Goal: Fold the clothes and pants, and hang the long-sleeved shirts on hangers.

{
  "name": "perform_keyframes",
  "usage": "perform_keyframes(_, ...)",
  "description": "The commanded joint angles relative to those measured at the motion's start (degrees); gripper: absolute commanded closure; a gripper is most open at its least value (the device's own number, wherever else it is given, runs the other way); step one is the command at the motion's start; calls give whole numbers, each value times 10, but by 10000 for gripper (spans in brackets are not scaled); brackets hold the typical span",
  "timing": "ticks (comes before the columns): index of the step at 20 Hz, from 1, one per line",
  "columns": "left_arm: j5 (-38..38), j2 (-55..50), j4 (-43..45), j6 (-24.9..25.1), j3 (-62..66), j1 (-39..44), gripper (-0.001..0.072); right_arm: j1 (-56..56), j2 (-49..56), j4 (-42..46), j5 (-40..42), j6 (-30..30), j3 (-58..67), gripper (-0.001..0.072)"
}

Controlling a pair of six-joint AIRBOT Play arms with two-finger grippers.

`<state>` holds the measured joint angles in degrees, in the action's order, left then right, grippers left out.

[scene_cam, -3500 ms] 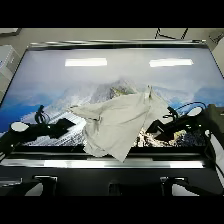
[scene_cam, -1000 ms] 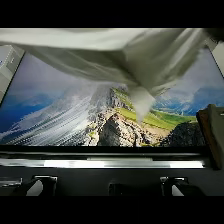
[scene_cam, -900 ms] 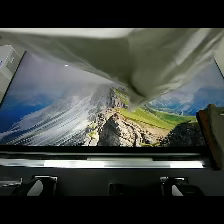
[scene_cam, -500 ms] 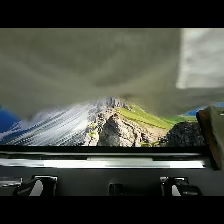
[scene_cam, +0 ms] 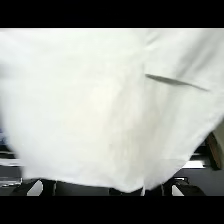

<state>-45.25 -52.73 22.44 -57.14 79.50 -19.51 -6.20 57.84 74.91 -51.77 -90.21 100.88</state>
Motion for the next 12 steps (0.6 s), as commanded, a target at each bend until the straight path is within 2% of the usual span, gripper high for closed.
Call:
perform_keyframes(1, -40, -138, 88, -35, -48, 40, 686, 0, 186, 3, -68, -79, 0, 661)
perform_keyframes(4, -43, -285, 91, -58, -48, 74, 685, 0, 331, -79, -101, -180, 0, 661)
perform_keyframes(6, -48, -361, 91, -108, -48, 92, 685, 9, 406, -133, -145, -189, 0, 661)
perform_keyframes(9, -54, -423, 91, -202, -48, 107, 654, 20, 468, -139, -185, -189, 0, 661)
perform_keyframes(10, -57, -428, 91, -204, -48, 107, 596, 18, 471, -137, -185, -188, 0, 650)
perform_keyframes(11, -64, -427, 92, -198, -48, 101, 359, 10, 468, -135, -184, -180, 2, 548)
perform_keyframes(12, -90, -424, 92, -198, -44, 89, 126, -8, 460, -136, -197, -157, 7, 354)
